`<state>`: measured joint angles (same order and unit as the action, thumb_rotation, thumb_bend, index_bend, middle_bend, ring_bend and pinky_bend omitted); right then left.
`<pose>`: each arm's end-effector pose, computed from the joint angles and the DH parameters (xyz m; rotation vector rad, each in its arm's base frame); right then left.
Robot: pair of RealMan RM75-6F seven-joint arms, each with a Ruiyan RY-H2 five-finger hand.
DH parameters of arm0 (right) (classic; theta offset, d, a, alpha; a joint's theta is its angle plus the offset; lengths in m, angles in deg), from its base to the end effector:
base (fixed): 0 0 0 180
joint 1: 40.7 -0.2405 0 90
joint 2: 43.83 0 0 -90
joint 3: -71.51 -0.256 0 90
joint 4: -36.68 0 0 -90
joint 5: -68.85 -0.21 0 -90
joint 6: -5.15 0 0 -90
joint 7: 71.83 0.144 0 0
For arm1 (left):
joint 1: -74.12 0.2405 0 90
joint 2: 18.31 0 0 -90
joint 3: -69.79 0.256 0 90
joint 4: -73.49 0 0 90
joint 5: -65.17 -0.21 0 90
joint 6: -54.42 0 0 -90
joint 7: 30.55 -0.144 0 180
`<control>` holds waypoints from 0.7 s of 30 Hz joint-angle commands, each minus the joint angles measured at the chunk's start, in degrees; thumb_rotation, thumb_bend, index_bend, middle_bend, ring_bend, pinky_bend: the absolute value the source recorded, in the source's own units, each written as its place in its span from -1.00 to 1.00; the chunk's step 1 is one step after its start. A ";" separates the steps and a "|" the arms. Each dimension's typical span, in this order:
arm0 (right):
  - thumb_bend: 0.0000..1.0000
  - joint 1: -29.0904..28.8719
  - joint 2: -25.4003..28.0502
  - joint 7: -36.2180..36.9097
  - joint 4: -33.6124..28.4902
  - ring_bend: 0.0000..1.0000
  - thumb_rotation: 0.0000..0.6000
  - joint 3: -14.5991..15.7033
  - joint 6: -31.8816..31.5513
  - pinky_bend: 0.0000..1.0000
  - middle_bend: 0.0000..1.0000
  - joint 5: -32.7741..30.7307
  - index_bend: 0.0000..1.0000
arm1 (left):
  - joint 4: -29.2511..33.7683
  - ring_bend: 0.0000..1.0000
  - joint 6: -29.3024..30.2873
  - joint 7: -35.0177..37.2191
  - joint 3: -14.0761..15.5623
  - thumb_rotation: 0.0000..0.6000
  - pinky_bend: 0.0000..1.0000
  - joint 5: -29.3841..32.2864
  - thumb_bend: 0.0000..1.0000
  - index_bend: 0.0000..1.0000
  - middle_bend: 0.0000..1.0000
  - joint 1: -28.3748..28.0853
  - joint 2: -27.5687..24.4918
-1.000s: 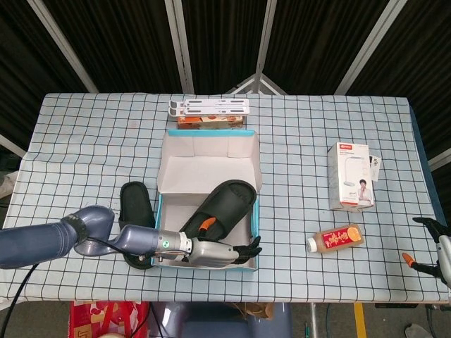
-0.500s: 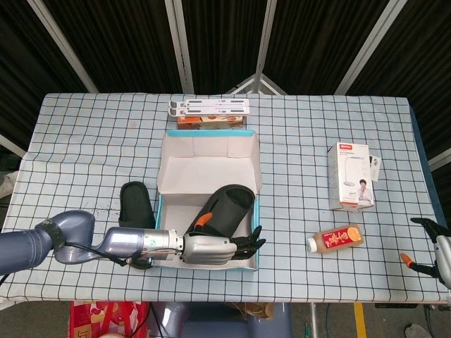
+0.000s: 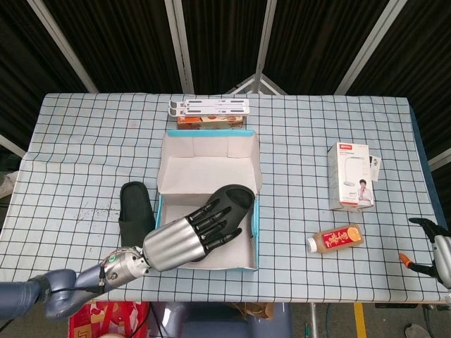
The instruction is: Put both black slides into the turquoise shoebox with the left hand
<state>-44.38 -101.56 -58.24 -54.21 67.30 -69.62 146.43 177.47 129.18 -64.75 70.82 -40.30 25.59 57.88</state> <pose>-0.3547 -0.1767 0.1902 1.2350 -1.1569 0.8165 -0.0428 0.2443 0.0516 -2.1177 0.1412 -1.3819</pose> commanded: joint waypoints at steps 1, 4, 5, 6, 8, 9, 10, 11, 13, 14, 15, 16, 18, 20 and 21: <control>-0.53 -0.06 -0.03 -0.14 -0.09 -0.48 1.00 0.00 0.07 -0.46 -0.49 -0.05 -0.48 | 3.13 -0.78 -0.77 -3.84 2.53 1.00 -0.68 5.17 -0.56 -0.74 -0.41 5.39 1.45; -0.54 -0.04 0.00 -0.14 -0.10 -0.48 1.00 -0.01 0.05 -0.46 -0.50 -0.11 -0.48 | 5.09 -0.78 -1.58 -7.58 3.69 1.00 -0.68 8.13 -0.56 -0.75 -0.41 7.91 0.06; -0.54 -0.03 0.00 -0.08 -0.06 -0.48 1.00 -0.02 0.04 -0.46 -0.49 -0.11 -0.48 | 6.15 -0.78 -2.02 -8.96 3.98 1.00 -0.68 9.75 -0.56 -0.75 -0.41 8.75 -0.40; -0.54 -0.03 0.00 0.01 -0.02 -0.48 1.00 -0.03 0.04 -0.46 -0.50 -0.14 -0.48 | 6.98 -0.78 -2.18 -10.69 4.03 1.00 -0.68 11.05 -0.56 -0.75 -0.41 9.49 -0.76; -0.53 0.02 0.13 0.21 0.00 -0.48 1.00 -0.07 -0.02 -0.46 -0.50 -0.18 -0.48 | 8.28 -0.78 -2.17 -14.60 3.89 1.00 -0.68 13.71 -0.56 -0.76 -0.41 10.90 -1.65; -0.53 0.03 0.15 0.32 0.03 -0.48 1.00 -0.04 0.02 -0.46 -0.50 -0.17 -0.48 | 8.91 -0.78 -1.82 -15.51 3.74 1.00 -0.68 14.72 -0.56 -0.76 -0.41 11.61 -1.82; -0.53 0.03 0.10 0.43 0.13 -0.48 1.00 -0.05 0.00 -0.46 -0.50 -0.16 -0.48 | 9.35 -0.78 -1.27 -15.92 3.73 1.00 -0.68 15.52 -0.56 -0.76 -0.41 12.42 -1.92; -0.53 0.05 0.07 0.54 0.22 -0.48 1.00 -0.07 -0.06 -0.46 -0.50 -0.12 -0.48 | 9.81 -0.78 -0.56 -15.78 3.96 0.99 -0.68 16.36 -0.56 -0.77 -0.41 13.44 -2.24; -0.53 0.09 0.10 0.79 0.32 -0.48 1.00 -0.08 -0.13 -0.46 -0.50 -0.07 -0.48 | 10.37 -0.78 0.54 -14.75 4.06 0.94 -0.68 17.34 -0.56 -0.80 -0.41 14.95 -2.64; -0.53 0.13 0.15 0.91 0.30 -0.48 1.00 -0.06 -0.17 -0.46 -0.49 -0.03 -0.48 | 10.37 -0.78 1.33 -14.10 4.14 0.92 -0.68 17.66 -0.56 -0.81 -0.41 15.81 -2.89; -0.53 0.14 0.16 0.97 0.31 -0.48 1.00 -0.03 -0.18 -0.46 -0.49 0.04 -0.48 | 10.41 -0.78 1.86 -13.59 4.33 0.91 -0.68 17.79 -0.56 -0.82 -0.41 16.54 -3.18; -0.53 0.13 0.14 1.03 0.35 -0.48 1.00 -0.04 -0.19 -0.46 -0.50 0.08 -0.48 | 10.37 -0.78 2.46 -12.95 4.37 0.90 -0.68 17.76 -0.56 -0.82 -0.41 17.20 -3.34; -0.53 0.12 0.09 1.10 0.41 -0.48 1.00 -0.04 -0.24 -0.46 -0.50 0.17 -0.48 | 9.68 -0.78 4.62 -11.30 4.48 0.87 -0.68 17.22 -0.56 -0.82 -0.41 19.00 -3.36; -0.53 0.09 0.14 1.06 0.35 -0.48 1.00 0.02 -0.14 -0.46 -0.49 0.23 -0.48 | 9.36 -0.78 6.49 -9.60 4.92 0.87 -0.68 17.65 -0.56 -0.82 -0.41 20.97 -3.51; -0.53 0.07 0.15 1.06 0.33 -0.48 1.00 0.04 -0.10 -0.46 -0.49 0.24 -0.48 | 9.29 -0.78 7.42 -8.62 5.11 0.87 -0.68 17.76 -0.56 -0.82 -0.41 21.88 -3.49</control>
<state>-44.30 -101.42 -57.18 -53.87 67.34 -69.72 146.67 187.08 134.83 -75.21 75.42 -22.89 45.66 54.62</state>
